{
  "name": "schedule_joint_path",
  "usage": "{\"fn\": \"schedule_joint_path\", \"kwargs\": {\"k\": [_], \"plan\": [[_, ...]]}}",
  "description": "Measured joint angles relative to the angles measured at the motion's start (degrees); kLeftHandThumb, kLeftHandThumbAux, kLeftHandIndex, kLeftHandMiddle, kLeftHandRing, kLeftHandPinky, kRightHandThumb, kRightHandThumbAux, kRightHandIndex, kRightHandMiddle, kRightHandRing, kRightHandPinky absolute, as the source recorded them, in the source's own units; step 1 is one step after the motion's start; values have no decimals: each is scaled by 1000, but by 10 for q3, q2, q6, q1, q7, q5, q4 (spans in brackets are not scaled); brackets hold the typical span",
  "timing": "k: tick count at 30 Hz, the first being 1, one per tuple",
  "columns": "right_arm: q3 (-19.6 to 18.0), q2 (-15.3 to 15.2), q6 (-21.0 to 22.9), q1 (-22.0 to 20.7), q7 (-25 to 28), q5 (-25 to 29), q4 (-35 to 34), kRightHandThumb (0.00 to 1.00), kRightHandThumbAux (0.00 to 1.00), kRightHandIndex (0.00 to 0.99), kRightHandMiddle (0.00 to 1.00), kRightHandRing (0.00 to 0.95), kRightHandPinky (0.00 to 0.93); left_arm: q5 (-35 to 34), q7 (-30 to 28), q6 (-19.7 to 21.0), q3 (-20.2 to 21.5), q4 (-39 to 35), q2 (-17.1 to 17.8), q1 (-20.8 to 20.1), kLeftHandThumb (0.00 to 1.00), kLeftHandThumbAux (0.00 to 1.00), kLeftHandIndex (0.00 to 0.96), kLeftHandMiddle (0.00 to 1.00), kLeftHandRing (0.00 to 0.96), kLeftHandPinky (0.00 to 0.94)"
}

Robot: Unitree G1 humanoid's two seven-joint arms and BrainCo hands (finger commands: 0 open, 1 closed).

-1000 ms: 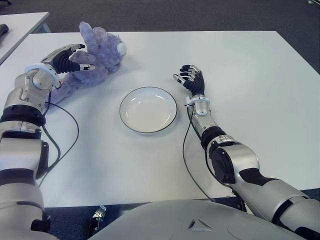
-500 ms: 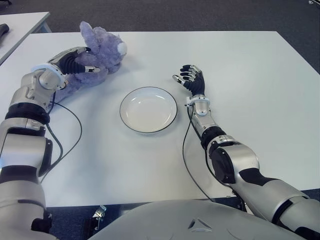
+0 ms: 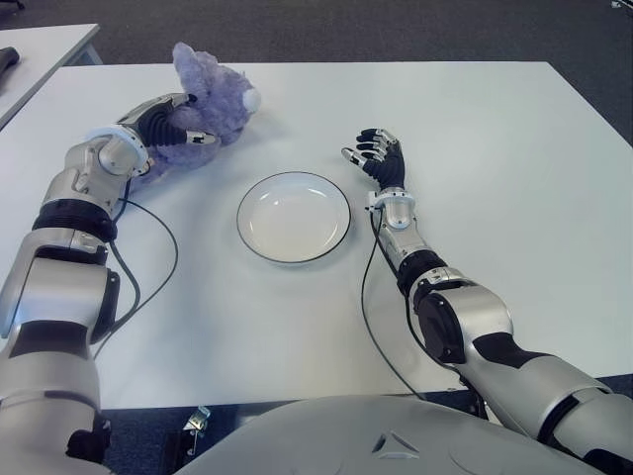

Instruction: Put the doll into the plate.

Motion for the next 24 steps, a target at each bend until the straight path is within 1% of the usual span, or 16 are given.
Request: {"fn": "schedule_joint_path", "kwargs": {"k": [3, 9, 12, 13, 15, 16, 17, 19, 20, 21, 22, 23, 24], "plan": [[0, 0, 0, 0, 0, 0, 0, 111, 847, 326, 360, 354, 331, -1, 0, -4, 0, 10, -5, -2, 112, 452, 0, 66, 76, 74], [-1, 0, 0, 0, -1, 0, 0, 107, 842, 330, 357, 350, 327, -1, 8, -12, -1, 29, -11, -5, 117, 447, 0, 66, 78, 84], [-1, 0, 0, 0, -1, 0, 0, 110, 843, 335, 359, 348, 306, 0, 17, -17, -4, 36, -12, -5, 144, 458, 0, 62, 75, 101], [-1, 0, 0, 0, -1, 0, 0, 110, 845, 333, 359, 346, 300, 0, 19, -18, -5, 37, -12, -5, 174, 469, 0, 62, 74, 110], [-1, 0, 0, 0, -1, 0, 0, 110, 846, 333, 359, 345, 298, 1, 28, -21, -7, 41, -14, -5, 183, 472, 0, 62, 74, 112], [-1, 0, 0, 0, -1, 0, 0, 110, 848, 332, 359, 345, 294, 1, 33, -22, -8, 43, -15, -5, 204, 480, 0, 62, 73, 111], [-1, 0, 0, 0, -1, 0, 0, 107, 850, 327, 356, 340, 286, 1, 37, -23, -9, 45, -16, -5, 247, 489, 0, 65, 76, 125], [-1, 0, 0, 0, -1, 0, 0, 104, 852, 326, 355, 339, 284, 5, 51, -25, -12, 50, -19, -5, 261, 491, 0, 66, 77, 129], [-1, 0, 0, 0, -1, 0, 0, 103, 853, 325, 355, 338, 284, 6, 59, -25, -13, 52, -21, -5, 285, 492, 10, 73, 88, 145], [-1, 0, 0, 0, -1, 0, 0, 102, 859, 322, 355, 338, 292, 7, 67, -26, -16, 54, -23, -5, 392, 486, 58, 119, 146, 207], [-2, 0, 0, 0, -1, 0, 0, 100, 861, 322, 355, 338, 294, 9, 78, -27, -19, 57, -25, -5, 421, 484, 70, 131, 160, 222], [-2, 0, 0, 0, 0, 0, 0, 99, 868, 320, 355, 339, 302, 13, 94, -28, -22, 61, -29, -5, 501, 475, 114, 169, 196, 251], [-2, 0, 0, 0, 0, 0, 0, 98, 869, 320, 355, 339, 303, 15, 111, -29, -25, 65, -32, -5, 515, 473, 121, 175, 202, 256]]}}
